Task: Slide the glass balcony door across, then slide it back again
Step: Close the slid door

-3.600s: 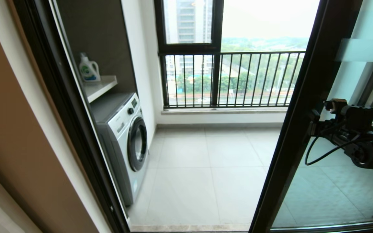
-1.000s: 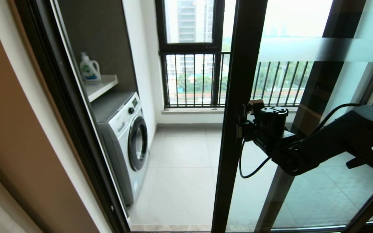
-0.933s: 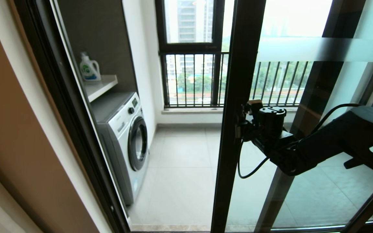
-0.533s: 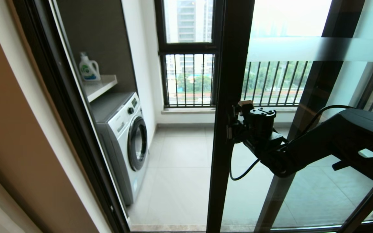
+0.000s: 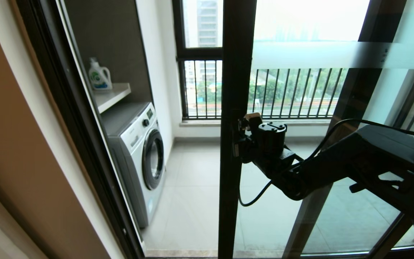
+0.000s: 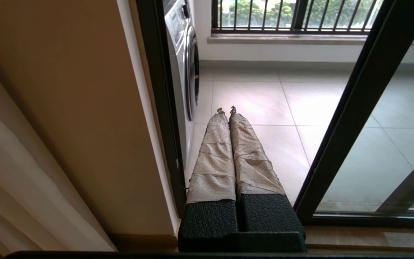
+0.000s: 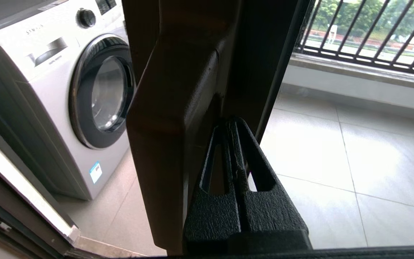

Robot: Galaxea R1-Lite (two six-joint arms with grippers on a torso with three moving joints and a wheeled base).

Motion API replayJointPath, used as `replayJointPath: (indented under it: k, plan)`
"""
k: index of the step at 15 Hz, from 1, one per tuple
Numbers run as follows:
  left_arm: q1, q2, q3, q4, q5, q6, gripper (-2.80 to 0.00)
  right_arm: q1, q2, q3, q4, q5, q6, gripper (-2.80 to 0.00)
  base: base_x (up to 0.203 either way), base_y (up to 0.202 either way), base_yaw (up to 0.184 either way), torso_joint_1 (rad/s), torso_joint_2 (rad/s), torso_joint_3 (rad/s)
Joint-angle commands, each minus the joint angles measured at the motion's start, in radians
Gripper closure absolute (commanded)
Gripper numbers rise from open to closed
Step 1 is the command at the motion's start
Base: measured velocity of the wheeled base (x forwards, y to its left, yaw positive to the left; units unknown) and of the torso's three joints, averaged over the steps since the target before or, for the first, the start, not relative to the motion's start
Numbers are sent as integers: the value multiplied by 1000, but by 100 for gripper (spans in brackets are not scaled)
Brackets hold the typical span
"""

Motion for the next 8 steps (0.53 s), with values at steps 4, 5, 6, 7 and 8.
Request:
replayJointPath:
  k: [4, 5, 6, 7, 8]
  plan:
    - [0, 1, 0, 0, 0, 0, 0, 52, 61, -79, -4, -24, -1, 0, 0, 0, 0, 0, 0, 0]
    - [0, 0, 0, 0, 0, 1, 0, 62, 70, -92, -4, -29, -1, 0, 0, 0, 0, 0, 0, 0]
    - [0, 1, 0, 0, 0, 0, 0, 71, 76, -97, -4, -30, -1, 0, 0, 0, 0, 0, 0, 0]
    - [0, 0, 0, 0, 0, 0, 0, 73, 76, -97, -5, -31, 0, 0, 0, 0, 0, 0, 0, 0]
    - [0, 0, 0, 0, 0, 0, 0, 73, 73, -97, -7, -31, 0, 0, 0, 0, 0, 0, 0, 0]
